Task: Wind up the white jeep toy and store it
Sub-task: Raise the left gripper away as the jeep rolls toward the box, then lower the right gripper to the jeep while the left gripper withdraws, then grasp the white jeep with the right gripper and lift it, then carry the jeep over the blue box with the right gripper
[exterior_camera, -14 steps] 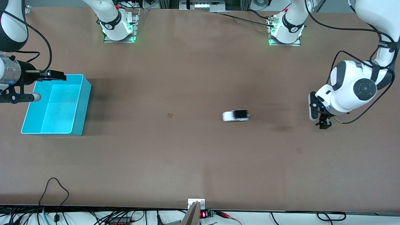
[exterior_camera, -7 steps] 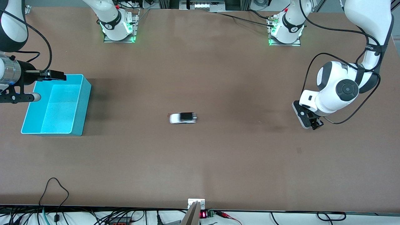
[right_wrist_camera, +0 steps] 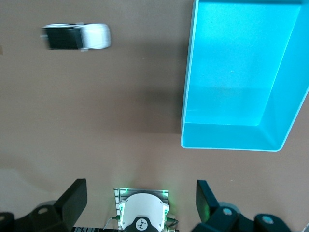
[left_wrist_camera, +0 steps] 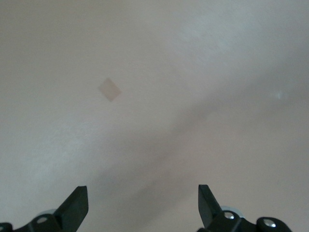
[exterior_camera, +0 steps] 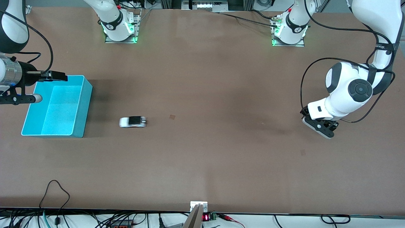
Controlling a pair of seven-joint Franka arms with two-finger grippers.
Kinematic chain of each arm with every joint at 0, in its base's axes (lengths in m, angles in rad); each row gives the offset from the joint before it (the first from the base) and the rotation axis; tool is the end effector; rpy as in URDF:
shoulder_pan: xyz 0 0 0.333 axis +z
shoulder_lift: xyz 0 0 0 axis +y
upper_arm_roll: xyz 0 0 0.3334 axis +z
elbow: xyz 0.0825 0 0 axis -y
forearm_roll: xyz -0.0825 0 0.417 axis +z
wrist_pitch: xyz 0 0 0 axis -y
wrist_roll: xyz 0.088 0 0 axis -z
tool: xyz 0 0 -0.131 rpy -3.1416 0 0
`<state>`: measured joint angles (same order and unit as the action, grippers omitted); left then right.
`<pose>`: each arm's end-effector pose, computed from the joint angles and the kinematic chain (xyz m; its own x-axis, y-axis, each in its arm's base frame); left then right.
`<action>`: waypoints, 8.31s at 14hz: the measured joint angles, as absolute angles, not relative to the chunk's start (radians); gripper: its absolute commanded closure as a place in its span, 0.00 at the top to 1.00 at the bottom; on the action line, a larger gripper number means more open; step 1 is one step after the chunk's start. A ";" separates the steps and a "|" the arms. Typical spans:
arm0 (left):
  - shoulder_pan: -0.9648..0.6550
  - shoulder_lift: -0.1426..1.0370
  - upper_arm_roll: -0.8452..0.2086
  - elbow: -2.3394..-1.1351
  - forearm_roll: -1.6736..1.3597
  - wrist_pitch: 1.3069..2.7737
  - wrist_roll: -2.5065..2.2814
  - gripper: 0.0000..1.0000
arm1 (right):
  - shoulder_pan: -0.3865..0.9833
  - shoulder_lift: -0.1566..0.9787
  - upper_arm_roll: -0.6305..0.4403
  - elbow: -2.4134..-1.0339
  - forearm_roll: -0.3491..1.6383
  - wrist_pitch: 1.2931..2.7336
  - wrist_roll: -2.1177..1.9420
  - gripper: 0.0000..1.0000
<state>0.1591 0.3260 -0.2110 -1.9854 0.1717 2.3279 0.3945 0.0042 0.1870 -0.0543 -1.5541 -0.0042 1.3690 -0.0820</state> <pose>0.6388 -0.0241 0.2768 0.8519 -0.5237 -0.0015 -0.5226 -0.8501 -0.0649 0.6016 -0.0285 0.5020 0.9312 0.0317 -0.3632 0.0279 -0.9995 -0.0156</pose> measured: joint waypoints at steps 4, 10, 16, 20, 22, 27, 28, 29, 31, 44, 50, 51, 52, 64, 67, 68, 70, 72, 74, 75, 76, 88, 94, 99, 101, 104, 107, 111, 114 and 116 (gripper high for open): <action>0.136 0.283 -0.211 -1.962 0.172 2.326 0.135 1.00 | 0.004 0.187 -0.054 -1.554 -0.004 1.366 -0.082 1.00; 0.137 0.267 -0.149 -1.864 0.172 2.321 0.077 1.00 | 0.004 0.187 -0.054 -1.554 -0.004 1.366 -0.082 1.00; 0.108 0.262 -0.057 -1.770 0.057 2.229 0.064 1.00 | 0.008 0.218 -0.047 -1.555 0.046 1.420 -0.143 1.00; 0.090 0.254 -0.051 -1.657 0.057 2.087 0.019 1.00 | 0.011 0.283 -0.043 -1.558 0.048 1.524 -0.473 1.00; 0.089 0.253 -0.050 -1.612 0.039 2.023 0.015 1.00 | 0.012 0.312 -0.043 -1.567 0.048 1.573 -0.610 1.00; 0.090 0.238 -0.044 -1.472 0.016 1.801 -0.020 1.00 | 0.032 0.323 -0.042 -1.665 0.032 1.731 -0.791 1.00; 0.089 0.226 -0.045 -1.467 0.016 1.766 -0.029 1.00 | 0.034 0.323 -0.042 -1.687 0.018 1.762 -0.833 1.00; 0.087 0.215 -0.045 -1.467 0.016 1.743 -0.034 1.00 | 0.037 0.322 -0.042 -1.708 -0.002 1.795 -0.871 1.00; 0.082 0.200 -0.048 -1.467 0.016 1.727 -0.038 1.00 | 0.048 0.311 -0.040 -1.767 -0.047 1.906 -0.937 1.00; 0.078 0.145 -0.049 -1.522 0.016 1.722 -0.030 1.00 | -0.079 0.265 0.085 -2.164 -0.123 2.490 -1.555 1.00; 0.074 0.129 -0.059 -1.521 0.015 1.702 -0.060 1.00 | -0.103 0.337 0.091 -2.167 -0.123 2.591 -1.625 1.00; 0.074 0.129 -0.062 -1.521 0.015 1.698 -0.060 1.00 | -0.103 0.348 0.092 -2.167 -0.123 2.609 -1.628 1.00; 0.074 0.129 -0.064 -1.521 0.015 1.691 -0.060 1.00 | -0.103 0.361 0.093 -2.167 -0.123 2.630 -1.630 1.00; 0.080 0.126 -0.065 -1.521 0.015 1.664 -0.060 1.00 | -0.103 0.454 0.093 -2.158 -0.123 2.743 -1.631 0.73; 0.080 0.126 -0.065 -1.521 0.015 1.664 -0.060 1.00 | -0.103 0.456 0.093 -2.158 -0.122 2.743 -1.631 0.21; 0.081 0.126 -0.065 -1.521 0.015 1.664 -0.060 1.00 | -0.103 0.456 0.093 -2.158 -0.122 2.743 -1.631 0.00; 0.084 0.126 -0.064 -1.521 0.015 1.664 -0.061 1.00 | -0.104 0.454 0.093 -2.158 -0.122 2.742 -1.630 0.00; 0.088 0.126 -0.064 -1.521 0.015 1.664 -0.061 1.00 | -0.104 0.454 0.093 -2.158 -0.122 2.743 -1.630 0.00; 0.089 0.126 -0.064 -1.521 0.015 1.664 -0.061 1.00 | -0.104 0.454 0.093 -2.158 -0.122 2.743 -1.628 0.00; 0.089 0.126 -0.064 -1.521 0.015 1.664 -0.061 1.00 | -0.105 0.453 0.093 -2.157 -0.122 2.743 -1.621 0.00; 0.089 0.126 -0.064 -1.521 0.015 1.664 -0.061 1.00 | -0.105 0.452 0.093 -2.156 -0.122 2.744 -1.602 0.00; 0.083 0.145 -0.073 -1.528 0.015 1.786 -0.061 1.00 | -0.091 0.231 0.123 -2.130 -0.122 2.553 -1.013 0.00; 0.055 0.163 -0.081 -1.527 0.015 1.753 -0.062 1.00 | -0.145 0.129 0.114 -2.099 -0.119 2.379 -0.801 0.00; 0.057 0.132 -0.078 -1.526 0.015 1.708 -0.062 1.00 | -0.171 0.111 0.072 -2.101 -0.118 2.241 -0.422 0.00; 0.059 0.128 -0.077 -1.526 0.015 1.706 -0.062 1.00 | -0.173 0.114 0.045 -2.111 -0.118 2.240 -0.352 0.00; 0.060 0.128 -0.077 -1.526 0.015 1.706 -0.062 1.00 | -0.184 0.140 -0.011 -2.127 -0.118 2.253 -0.244 0.00; 0.060 0.126 -0.077 -1.525 0.015 1.706 -0.062 1.00 | -0.197 0.181 -0.051 -2.136 -0.158 2.296 -0.227 0.00; 0.061 0.126 -0.077 -1.525 0.015 1.704 -0.063 1.00 | -0.236 0.204 -0.058 -2.182 -0.256 2.417 -0.212 0.00; 0.066 0.126 -0.075 -1.526 0.015 1.701 -0.066 1.00 | -0.261 0.235 -0.059 -2.203 -0.257 2.487 -0.212 0.00; 0.074 0.126 -0.070 -1.526 0.015 1.701 -0.066 1.00 | -0.274 0.274 -0.059 -2.208 -0.257 2.532 -0.212 0.00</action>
